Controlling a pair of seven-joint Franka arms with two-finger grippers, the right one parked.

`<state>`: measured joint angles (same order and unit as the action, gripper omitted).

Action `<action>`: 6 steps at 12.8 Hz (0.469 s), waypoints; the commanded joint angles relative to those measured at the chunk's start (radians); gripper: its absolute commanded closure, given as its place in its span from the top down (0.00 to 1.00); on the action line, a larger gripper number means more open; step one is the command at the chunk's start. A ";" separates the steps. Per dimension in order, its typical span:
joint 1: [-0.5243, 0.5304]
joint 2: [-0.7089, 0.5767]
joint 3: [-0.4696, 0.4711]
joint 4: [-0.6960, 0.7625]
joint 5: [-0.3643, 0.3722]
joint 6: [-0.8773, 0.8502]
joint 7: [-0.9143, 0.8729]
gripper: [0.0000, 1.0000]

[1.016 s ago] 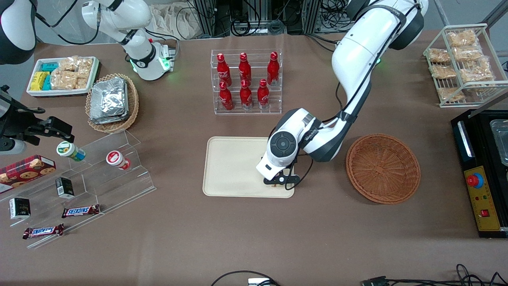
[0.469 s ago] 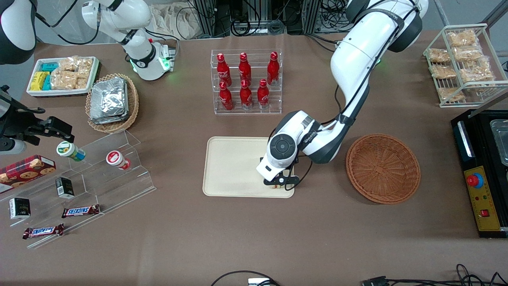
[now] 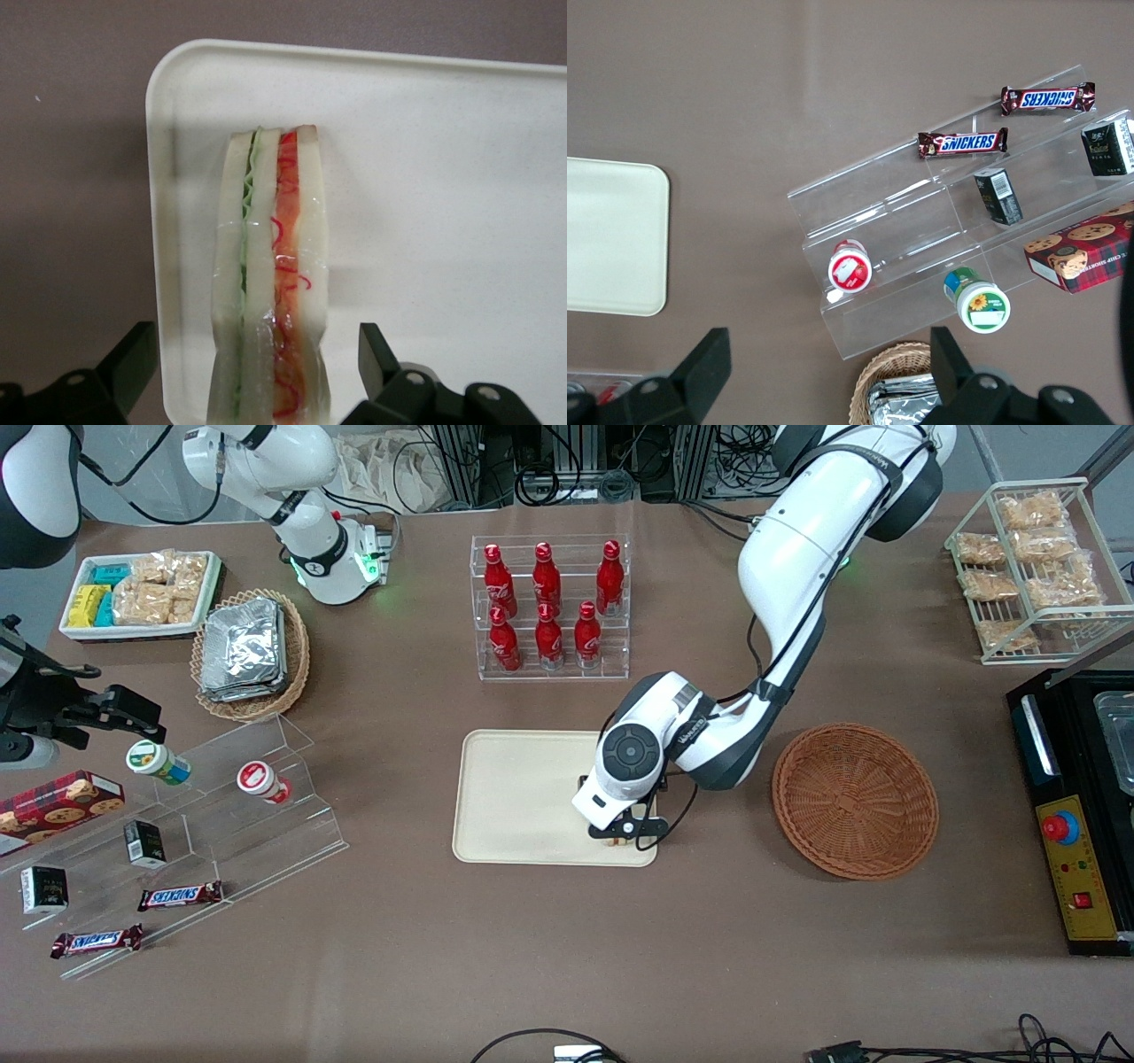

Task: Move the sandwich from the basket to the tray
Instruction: 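Lower the sandwich onto the tray and open the left gripper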

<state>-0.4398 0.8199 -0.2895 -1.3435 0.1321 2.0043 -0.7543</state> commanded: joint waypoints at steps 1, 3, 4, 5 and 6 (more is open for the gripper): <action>-0.005 -0.040 0.012 0.018 0.012 -0.019 -0.040 1.00; 0.003 -0.123 0.018 -0.029 0.014 -0.022 -0.130 1.00; 0.004 -0.178 0.029 -0.073 0.014 -0.022 -0.147 1.00; 0.007 -0.232 0.041 -0.121 0.012 -0.021 -0.149 1.00; 0.024 -0.290 0.047 -0.176 0.011 -0.018 -0.143 1.00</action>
<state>-0.4340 0.6745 -0.2616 -1.3705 0.1347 1.9823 -0.8738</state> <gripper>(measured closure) 0.000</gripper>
